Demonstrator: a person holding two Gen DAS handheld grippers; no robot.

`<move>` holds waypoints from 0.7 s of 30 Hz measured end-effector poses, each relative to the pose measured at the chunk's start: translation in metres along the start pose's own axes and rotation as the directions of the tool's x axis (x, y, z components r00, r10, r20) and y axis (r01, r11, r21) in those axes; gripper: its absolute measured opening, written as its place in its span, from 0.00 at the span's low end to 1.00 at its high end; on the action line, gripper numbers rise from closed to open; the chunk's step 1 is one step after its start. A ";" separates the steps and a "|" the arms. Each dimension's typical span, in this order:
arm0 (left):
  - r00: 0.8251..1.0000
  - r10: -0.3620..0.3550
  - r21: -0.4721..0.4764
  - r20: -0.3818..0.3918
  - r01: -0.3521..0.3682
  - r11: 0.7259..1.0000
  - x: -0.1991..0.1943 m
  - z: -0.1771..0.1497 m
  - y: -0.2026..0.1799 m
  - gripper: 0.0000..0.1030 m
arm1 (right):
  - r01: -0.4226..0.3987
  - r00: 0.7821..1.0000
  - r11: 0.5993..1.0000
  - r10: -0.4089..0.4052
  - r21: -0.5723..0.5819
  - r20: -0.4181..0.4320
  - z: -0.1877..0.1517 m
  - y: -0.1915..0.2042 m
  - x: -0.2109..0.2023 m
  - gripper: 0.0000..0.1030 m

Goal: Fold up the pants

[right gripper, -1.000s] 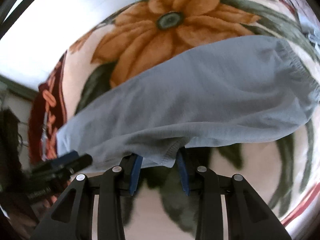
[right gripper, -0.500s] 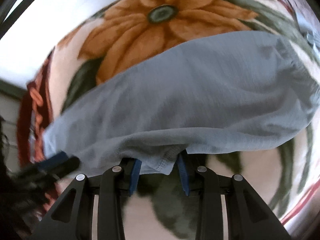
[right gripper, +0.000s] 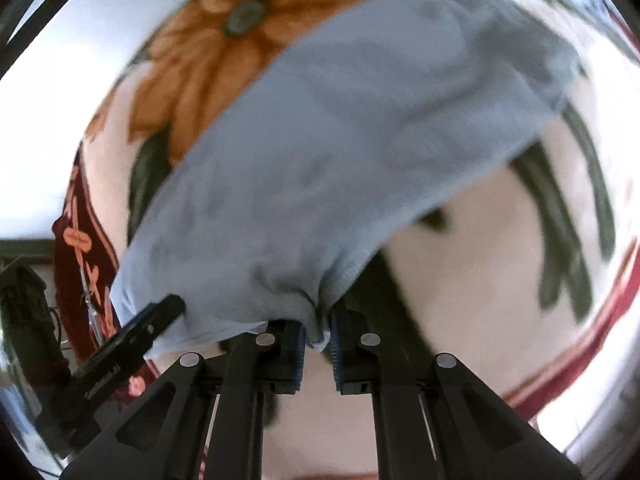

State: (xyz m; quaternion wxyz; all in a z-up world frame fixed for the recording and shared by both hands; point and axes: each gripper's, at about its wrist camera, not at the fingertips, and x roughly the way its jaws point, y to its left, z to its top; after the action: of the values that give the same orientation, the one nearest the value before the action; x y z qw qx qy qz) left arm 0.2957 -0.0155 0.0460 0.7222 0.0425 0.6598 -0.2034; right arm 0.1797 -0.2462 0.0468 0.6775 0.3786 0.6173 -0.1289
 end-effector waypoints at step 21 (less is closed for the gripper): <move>0.993 0.110 0.155 -0.051 -0.101 0.983 0.033 -0.024 -0.014 0.66 | 0.104 0.994 0.922 -0.084 -0.374 0.069 0.007 0.041 0.018 0.08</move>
State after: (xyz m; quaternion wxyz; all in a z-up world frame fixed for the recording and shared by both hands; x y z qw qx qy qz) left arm 0.2705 -0.0280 0.0136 0.7066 0.1385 0.6603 -0.2133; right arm 0.2149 -0.2178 0.0445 0.7461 0.2080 0.6305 -0.0500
